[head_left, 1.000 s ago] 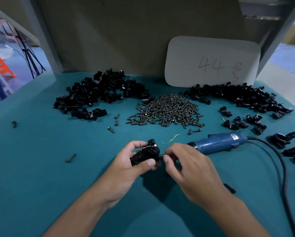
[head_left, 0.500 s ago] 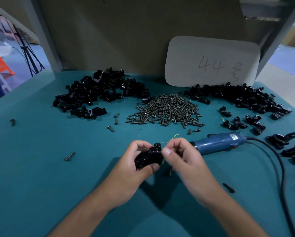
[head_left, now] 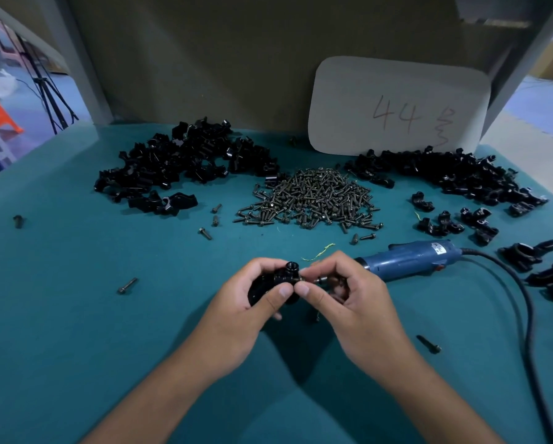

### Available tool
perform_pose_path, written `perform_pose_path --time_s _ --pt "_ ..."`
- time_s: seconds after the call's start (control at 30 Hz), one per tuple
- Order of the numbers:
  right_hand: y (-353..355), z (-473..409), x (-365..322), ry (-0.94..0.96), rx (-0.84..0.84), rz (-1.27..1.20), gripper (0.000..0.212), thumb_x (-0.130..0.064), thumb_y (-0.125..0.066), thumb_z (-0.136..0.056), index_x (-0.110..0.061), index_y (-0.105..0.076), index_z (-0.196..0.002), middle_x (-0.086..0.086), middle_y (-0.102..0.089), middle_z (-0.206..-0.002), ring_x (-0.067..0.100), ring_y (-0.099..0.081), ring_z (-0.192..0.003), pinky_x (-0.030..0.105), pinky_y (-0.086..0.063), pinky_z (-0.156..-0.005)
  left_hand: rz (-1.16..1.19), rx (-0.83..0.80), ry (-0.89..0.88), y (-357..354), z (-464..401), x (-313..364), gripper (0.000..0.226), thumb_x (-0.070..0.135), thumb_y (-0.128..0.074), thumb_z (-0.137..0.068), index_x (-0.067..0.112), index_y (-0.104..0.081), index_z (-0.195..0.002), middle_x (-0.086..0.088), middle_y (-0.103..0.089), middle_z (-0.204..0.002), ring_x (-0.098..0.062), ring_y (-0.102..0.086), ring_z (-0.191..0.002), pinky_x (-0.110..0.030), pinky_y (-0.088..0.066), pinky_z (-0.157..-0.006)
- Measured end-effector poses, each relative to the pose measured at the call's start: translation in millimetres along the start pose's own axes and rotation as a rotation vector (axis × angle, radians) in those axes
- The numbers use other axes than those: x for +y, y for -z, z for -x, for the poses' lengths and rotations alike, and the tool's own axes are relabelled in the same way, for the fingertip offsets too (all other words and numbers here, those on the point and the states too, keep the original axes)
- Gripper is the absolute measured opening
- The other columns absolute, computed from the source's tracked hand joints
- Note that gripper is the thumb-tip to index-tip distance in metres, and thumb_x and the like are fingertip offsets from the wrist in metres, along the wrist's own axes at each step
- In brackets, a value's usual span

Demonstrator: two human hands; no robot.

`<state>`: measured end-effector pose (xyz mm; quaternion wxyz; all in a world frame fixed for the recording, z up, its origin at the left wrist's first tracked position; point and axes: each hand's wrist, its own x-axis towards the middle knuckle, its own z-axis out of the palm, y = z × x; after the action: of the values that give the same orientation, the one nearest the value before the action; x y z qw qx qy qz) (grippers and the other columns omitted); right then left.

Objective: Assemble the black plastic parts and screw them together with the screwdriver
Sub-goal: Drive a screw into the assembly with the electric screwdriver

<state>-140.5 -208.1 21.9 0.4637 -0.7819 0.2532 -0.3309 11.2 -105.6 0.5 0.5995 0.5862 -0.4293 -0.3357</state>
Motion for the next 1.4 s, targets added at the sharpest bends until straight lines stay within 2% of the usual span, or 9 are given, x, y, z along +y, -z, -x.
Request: perform_pose_path --time_s 0.13,0.23,0.37,0.53,0.7,0.83,1.0,1.2,1.4 --pt "-0.6 -1.0 -0.9 -0.035 -0.037 -0.011 0.013 -0.043 -0.066 -0.094 -0.031 -0.066 -0.088 -0.014 -0.063 -0.075 0.001 -0.048 -0.063 0.019 -0.039 -0.059 -0.105 0.034 -0.05 0.1 3.0 2.6 0.026 0.05 -0.065 -0.087 0.041 -0.063 -0.111 0.014 -0.071 -0.108 -0.004 -0.068 -0.098 -0.025 -0.055 -0.085" --pt "0.5 -2.2 -0.9 0.013 -0.024 0.112 0.015 -0.04 -0.067 -0.093 -0.031 -0.066 -0.081 -0.02 -0.063 -0.069 -0.001 -0.051 -0.061 0.014 -0.038 -0.057 -0.172 0.053 -0.071 0.2 5.2 3.2 0.029 0.049 -0.064 -0.089 0.036 -0.062 -0.114 0.016 -0.071 -0.112 -0.007 -0.067 -0.108 -0.027 -0.053 -0.093" --pt "2.8 -1.4 -0.6 0.098 0.022 0.16 0.01 -0.019 -0.077 -0.089 -0.026 -0.071 -0.09 -0.036 -0.057 -0.066 -0.007 -0.054 -0.061 0.005 -0.035 -0.057 -0.187 0.053 -0.077 -0.1 5.8 5.9 0.024 0.04 -0.062 -0.091 0.033 -0.06 -0.114 0.022 -0.07 -0.106 0.0 -0.067 -0.097 -0.019 -0.051 -0.085" --pt "3.7 -2.7 2.4 0.045 -0.052 0.077 0.008 -0.026 -0.072 -0.093 -0.033 -0.069 -0.093 -0.025 -0.063 -0.074 0.002 -0.047 -0.058 0.012 -0.035 -0.057 -0.226 0.053 -0.094 0.6 7.3 8.2 0.025 0.039 -0.061 -0.091 0.031 -0.058 -0.115 0.02 -0.069 -0.106 -0.004 -0.067 -0.099 -0.017 -0.05 -0.084" --pt "5.0 -2.9 3.0 0.143 -0.003 0.104 0.008 -0.029 -0.074 -0.09 -0.034 -0.07 -0.095 -0.015 -0.069 -0.087 0.009 -0.06 -0.072 0.017 -0.043 -0.063 -0.212 0.035 -0.079 1.0 6.4 6.5 0.025 0.039 -0.061 -0.09 0.032 -0.058 -0.115 0.023 -0.068 -0.106 -0.001 -0.066 -0.093 -0.014 -0.048 -0.081" --pt "8.3 -5.5 6.4 0.245 0.001 0.142 0.009 -0.032 -0.073 -0.09 -0.036 -0.069 -0.096 -0.013 -0.07 -0.092 0.015 -0.064 -0.082 0.03 -0.05 -0.07 -0.156 -0.001 -0.059 2.2 5.9 5.9 0.026 0.044 -0.063 -0.091 0.035 -0.058 -0.114 0.021 -0.068 -0.105 -0.002 -0.067 -0.086 -0.018 -0.051 -0.08" --pt "13.4 -7.3 7.6 0.184 -0.07 0.157 0.01 -0.036 -0.071 -0.091 -0.04 -0.066 -0.099 -0.022 -0.067 -0.09 0.004 -0.062 -0.078 0.011 -0.041 -0.067 -0.073 -0.04 -0.028 3.0 4.4 3.2 0.033 0.051 -0.071 -0.081 0.044 -0.061 -0.111 0.012 -0.069 -0.114 -0.016 -0.069 -0.104 -0.036 -0.052 -0.097" --pt "9.1 -6.0 7.7 0.141 -0.09 0.039 0.011 -0.048 -0.063 -0.091 -0.041 -0.068 -0.097 -0.018 -0.068 -0.084 0.007 -0.052 -0.061 0.018 -0.042 -0.058 -0.148 0.013 -0.073 1.8 3.0 1.6 0.039 0.04 -0.078 -0.076 0.044 -0.059 -0.11 0.017 -0.07 -0.11 -0.007 -0.066 -0.108 -0.031 -0.051 -0.099" --pt "7.5 -5.7 5.5 0.145 -0.027 -0.031 0.011 -0.03 -0.076 -0.086 -0.037 -0.071 -0.093 -0.021 -0.069 -0.08 0.0 -0.05 -0.06 0.009 -0.038 -0.06 -0.161 0.016 -0.089 2.3 4.0 3.8 0.04 0.028 -0.076 -0.081 0.043 -0.059 -0.113 0.018 -0.07 -0.114 -0.006 -0.066 -0.112 -0.027 -0.051 -0.099"
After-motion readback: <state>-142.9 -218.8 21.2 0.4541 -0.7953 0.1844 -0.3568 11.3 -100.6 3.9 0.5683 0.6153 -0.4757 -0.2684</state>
